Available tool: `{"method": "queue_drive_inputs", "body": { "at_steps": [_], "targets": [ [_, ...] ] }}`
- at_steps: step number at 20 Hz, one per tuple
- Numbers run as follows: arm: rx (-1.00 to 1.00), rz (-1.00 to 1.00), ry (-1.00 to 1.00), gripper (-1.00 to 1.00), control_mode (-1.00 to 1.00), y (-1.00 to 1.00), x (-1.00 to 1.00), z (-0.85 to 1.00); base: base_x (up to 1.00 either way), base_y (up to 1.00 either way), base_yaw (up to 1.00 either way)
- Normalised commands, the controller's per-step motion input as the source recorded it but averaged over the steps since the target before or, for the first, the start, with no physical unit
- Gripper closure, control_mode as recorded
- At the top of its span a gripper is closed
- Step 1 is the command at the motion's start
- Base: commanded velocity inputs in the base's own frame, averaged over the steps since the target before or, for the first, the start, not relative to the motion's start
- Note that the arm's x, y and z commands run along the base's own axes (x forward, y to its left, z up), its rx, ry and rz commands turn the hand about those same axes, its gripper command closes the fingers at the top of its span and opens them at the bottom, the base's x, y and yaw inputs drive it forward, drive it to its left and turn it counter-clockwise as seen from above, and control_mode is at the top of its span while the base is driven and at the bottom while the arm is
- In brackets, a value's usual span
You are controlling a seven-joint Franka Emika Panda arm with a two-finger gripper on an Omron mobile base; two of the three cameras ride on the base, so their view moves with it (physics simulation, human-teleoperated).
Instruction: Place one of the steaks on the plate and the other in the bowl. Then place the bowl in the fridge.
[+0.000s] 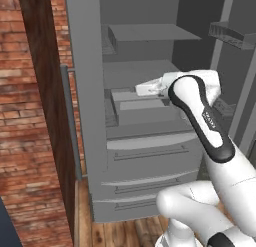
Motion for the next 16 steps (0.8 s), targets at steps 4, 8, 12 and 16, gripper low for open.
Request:
{"method": "queue_drive_inputs", "body": {
  "at_steps": [4, 8, 12, 16],
  "targets": [
    [-0.16, -0.23, 0.14, -1.00, -1.00, -0.98, -0.95, 0.21, 0.00, 0.00, 0.00],
    [-0.34, -0.21, 0.27, -1.00, -1.00, -0.75, -1.00, 0.12, 0.00, 0.00, 0.00],
    [-0.35, -0.25, 0.24, -1.00, -1.00, -0.67, -1.00, 0.03, 0.00, 0.00, 0.00],
    [-0.25, -0.27, 0.10, -1.00, -1.00, -0.81, -0.99, -0.04, 0.00, 0.00, 0.00]
  ]
}}
